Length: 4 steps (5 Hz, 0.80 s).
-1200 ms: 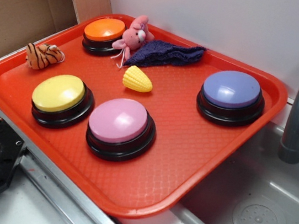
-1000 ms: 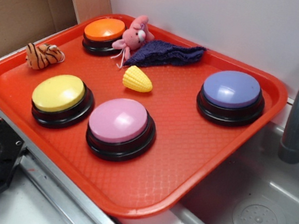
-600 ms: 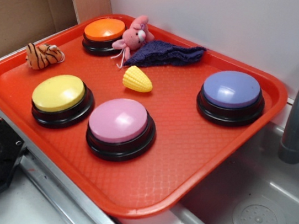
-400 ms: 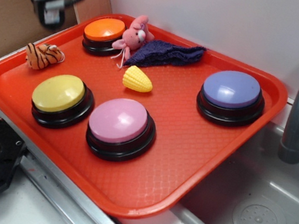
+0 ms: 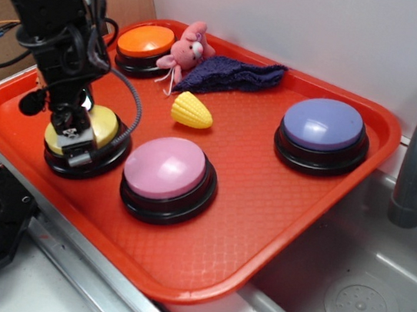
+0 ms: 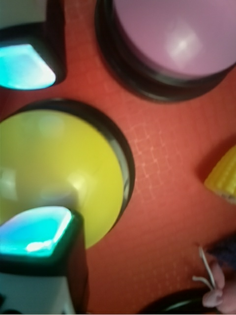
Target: Push the yellow button.
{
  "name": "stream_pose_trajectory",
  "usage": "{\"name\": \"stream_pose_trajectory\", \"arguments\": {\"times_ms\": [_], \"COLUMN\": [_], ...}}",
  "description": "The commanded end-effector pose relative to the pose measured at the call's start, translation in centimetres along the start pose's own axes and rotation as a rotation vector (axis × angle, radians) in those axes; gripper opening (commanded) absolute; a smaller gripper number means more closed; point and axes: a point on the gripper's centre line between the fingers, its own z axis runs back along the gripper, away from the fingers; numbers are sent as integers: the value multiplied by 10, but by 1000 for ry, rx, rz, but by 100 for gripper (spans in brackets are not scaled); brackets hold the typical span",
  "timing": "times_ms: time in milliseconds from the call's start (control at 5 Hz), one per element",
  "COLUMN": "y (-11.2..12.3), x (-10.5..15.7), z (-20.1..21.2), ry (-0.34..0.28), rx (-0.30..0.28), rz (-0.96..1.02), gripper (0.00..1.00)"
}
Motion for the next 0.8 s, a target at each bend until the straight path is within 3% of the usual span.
{"name": "stream_pose_trajectory", "arguments": {"times_ms": [0, 200, 600], "y": [21, 21, 24], "x": [25, 39, 31], "z": [-2, 17, 64], "ry": [68, 127, 70], "rx": [-11, -15, 31], "rz": [-6, 10, 63], "gripper": [100, 100, 100]}}
